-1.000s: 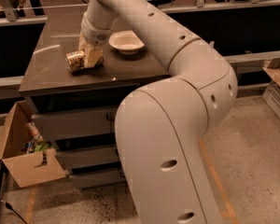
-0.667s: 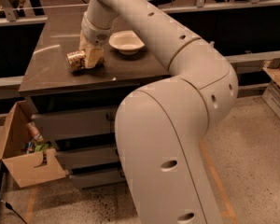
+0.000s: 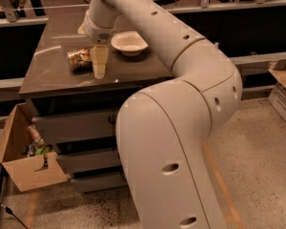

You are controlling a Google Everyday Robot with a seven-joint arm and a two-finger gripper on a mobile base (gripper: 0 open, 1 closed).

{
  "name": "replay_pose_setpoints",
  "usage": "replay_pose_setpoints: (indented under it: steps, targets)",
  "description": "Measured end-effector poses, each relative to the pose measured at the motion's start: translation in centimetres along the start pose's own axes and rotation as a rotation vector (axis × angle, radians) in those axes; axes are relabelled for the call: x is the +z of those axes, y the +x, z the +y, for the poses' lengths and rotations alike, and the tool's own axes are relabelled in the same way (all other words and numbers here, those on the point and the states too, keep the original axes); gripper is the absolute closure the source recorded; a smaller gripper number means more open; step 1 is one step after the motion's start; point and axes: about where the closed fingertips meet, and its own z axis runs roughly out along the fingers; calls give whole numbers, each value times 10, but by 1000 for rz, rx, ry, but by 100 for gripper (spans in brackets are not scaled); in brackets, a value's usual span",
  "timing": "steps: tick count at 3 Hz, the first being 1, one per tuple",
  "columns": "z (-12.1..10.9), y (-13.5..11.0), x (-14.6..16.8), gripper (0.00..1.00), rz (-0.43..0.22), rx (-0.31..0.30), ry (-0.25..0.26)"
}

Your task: Pick orange can from paper bowl and place on counter

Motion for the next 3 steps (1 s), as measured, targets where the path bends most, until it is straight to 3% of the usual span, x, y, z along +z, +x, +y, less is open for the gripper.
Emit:
replay_pose_setpoints:
  steps: [1,3]
  targets:
    - [-6,0,-10,0,-10,24,16]
    - [-19,31,-33,0,40,101,64]
